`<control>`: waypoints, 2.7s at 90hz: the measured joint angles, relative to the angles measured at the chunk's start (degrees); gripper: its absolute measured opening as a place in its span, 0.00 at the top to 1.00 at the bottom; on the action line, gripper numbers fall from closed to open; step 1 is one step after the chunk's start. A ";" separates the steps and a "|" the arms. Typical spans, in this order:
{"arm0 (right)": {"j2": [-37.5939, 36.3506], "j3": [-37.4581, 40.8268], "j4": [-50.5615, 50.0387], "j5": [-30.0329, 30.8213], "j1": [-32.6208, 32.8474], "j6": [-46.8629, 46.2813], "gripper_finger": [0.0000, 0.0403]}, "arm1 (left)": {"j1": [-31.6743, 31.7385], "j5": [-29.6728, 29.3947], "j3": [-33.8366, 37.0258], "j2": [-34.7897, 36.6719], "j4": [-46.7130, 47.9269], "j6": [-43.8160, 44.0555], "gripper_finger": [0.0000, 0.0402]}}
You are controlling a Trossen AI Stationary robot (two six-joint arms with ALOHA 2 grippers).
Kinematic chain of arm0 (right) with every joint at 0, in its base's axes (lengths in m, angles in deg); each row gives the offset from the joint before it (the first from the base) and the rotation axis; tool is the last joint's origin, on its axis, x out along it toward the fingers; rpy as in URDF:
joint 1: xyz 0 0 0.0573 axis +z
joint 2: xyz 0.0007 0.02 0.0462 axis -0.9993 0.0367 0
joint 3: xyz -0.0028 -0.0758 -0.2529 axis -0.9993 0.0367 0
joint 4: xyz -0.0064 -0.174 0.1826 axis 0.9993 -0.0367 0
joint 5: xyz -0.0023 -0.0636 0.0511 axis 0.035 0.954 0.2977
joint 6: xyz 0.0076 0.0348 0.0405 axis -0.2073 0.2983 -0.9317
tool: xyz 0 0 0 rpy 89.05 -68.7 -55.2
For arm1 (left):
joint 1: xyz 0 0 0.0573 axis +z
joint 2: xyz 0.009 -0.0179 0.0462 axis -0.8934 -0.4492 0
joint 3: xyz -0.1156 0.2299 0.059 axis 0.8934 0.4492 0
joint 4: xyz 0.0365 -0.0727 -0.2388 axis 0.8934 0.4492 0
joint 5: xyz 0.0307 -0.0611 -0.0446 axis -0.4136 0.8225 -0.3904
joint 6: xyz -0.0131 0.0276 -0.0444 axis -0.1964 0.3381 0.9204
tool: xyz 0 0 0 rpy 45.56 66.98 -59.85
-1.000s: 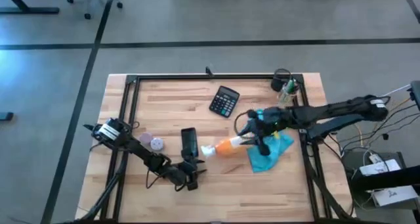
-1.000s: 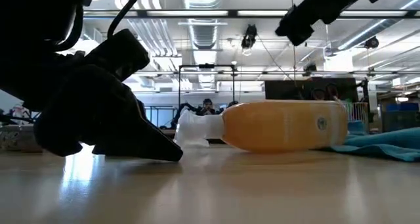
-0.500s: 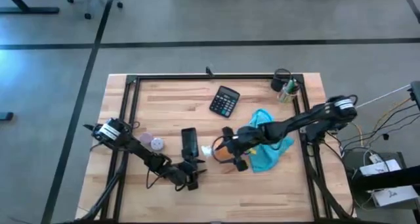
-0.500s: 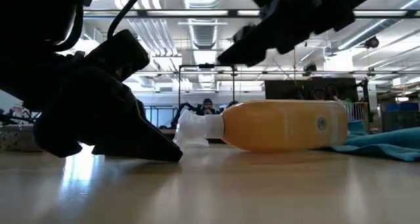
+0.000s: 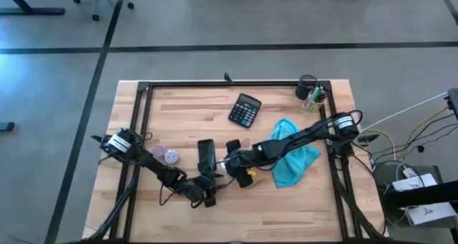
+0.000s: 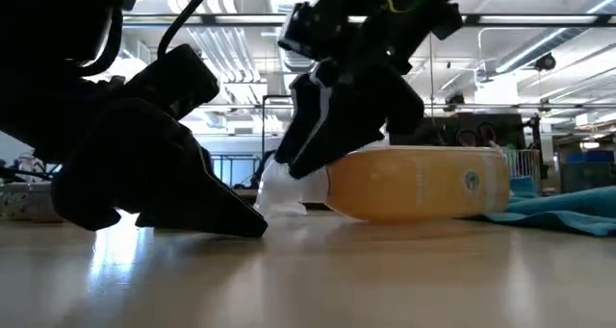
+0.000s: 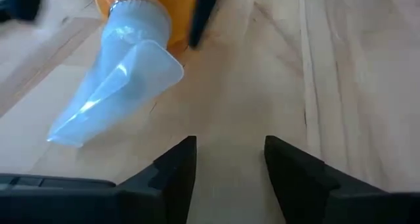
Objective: Apply microfiber cloth
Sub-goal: Spray the front and back of the cellphone using the spray bottle
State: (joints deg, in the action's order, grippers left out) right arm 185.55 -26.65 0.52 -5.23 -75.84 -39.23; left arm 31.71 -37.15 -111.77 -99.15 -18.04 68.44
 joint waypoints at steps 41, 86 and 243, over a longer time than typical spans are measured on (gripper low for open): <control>8.44 -6.45 -3.65 24.69 5.33 -2.49 0.49 | 0.00 0.02 0.00 0.00 0.21 0.00 0.61; 9.24 -6.41 -2.45 27.46 6.14 -9.12 0.72 | -0.09 0.52 -0.07 0.51 1.90 -0.42 0.62; -17.54 -4.50 -18.25 43.80 14.10 -68.18 0.78 | -0.17 0.00 0.13 10.75 14.74 -14.95 0.71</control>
State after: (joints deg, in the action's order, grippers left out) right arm 168.01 -31.15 -17.73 38.57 -61.74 -107.41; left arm 31.54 -37.15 -111.64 -88.40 -3.31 53.50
